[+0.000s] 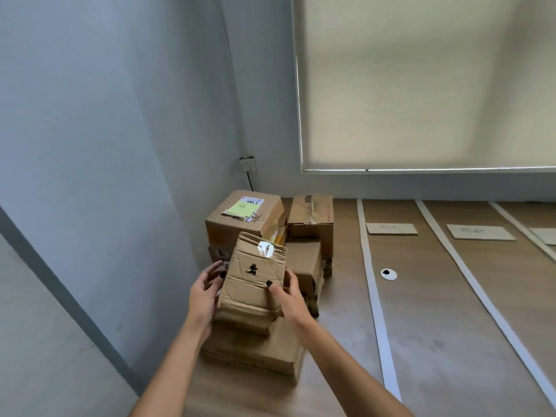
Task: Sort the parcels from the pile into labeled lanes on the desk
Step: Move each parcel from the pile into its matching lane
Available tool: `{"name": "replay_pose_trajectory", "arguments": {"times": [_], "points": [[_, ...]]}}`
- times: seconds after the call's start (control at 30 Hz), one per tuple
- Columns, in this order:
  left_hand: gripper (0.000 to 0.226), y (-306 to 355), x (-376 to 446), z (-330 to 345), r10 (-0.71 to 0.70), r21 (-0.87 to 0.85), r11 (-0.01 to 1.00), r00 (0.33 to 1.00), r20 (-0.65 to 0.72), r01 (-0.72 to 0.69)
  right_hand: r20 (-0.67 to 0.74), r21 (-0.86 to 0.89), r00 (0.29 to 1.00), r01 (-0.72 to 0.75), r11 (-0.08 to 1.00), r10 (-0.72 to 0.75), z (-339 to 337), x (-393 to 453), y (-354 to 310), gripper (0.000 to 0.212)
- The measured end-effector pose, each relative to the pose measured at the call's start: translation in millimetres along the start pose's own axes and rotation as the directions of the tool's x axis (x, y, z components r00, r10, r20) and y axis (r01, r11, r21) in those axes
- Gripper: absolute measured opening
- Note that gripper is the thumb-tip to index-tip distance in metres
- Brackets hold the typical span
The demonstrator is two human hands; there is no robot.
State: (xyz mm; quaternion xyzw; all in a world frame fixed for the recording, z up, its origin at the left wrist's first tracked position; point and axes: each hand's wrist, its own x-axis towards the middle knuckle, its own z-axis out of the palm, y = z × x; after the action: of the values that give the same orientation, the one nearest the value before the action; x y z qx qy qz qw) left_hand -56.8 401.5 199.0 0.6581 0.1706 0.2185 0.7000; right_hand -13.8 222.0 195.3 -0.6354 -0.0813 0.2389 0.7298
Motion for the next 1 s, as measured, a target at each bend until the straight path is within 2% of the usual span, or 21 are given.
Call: {"name": "replay_pose_trajectory", "arguments": {"times": [0.13,0.27,0.33,0.47,0.53,0.6,0.77,1.0], "points": [[0.031,-7,-23,61,-0.04,-0.035,0.998,0.994,0.1,0.043,-0.107,0.022,0.993,0.05,0.999,-0.047,-58,-31,-2,0.061],[0.054,-11,-57,122,-0.094,-0.112,0.985,0.954,0.284,0.131,-0.168,0.068,0.984,0.075,0.995,-0.063,-124,-72,-4,0.05],[0.052,-15,-79,154,-0.073,-0.142,0.981,0.933,0.353,0.13,-0.199,0.065,0.978,0.067,0.996,-0.053,-159,-94,-6,0.045],[0.027,-20,-121,218,-0.033,-0.038,0.998,0.946,0.323,0.048,-0.282,0.075,0.959,0.042,0.996,-0.019,-224,-140,-10,0.036],[0.029,-23,-139,245,-0.084,0.047,0.996,0.952,0.293,0.073,-0.347,0.089,0.937,0.067,0.994,-0.032,-253,-164,-10,0.034],[0.036,-28,-155,268,-0.126,0.129,0.988,0.935,0.33,0.088,-0.415,0.097,0.909,0.094,0.991,-0.045,-280,-186,-10,0.032],[0.047,-36,-189,325,-0.117,0.175,0.983,0.918,0.378,0.053,-0.516,0.06,0.853,0.132,0.99,-0.082,-331,-225,-12,0.042],[0.041,-48,-213,395,-0.175,0.259,0.964,0.89,0.421,0.067,-0.605,0.02,0.79,0.144,0.989,-0.103,-389,-249,-11,0.032]]}}
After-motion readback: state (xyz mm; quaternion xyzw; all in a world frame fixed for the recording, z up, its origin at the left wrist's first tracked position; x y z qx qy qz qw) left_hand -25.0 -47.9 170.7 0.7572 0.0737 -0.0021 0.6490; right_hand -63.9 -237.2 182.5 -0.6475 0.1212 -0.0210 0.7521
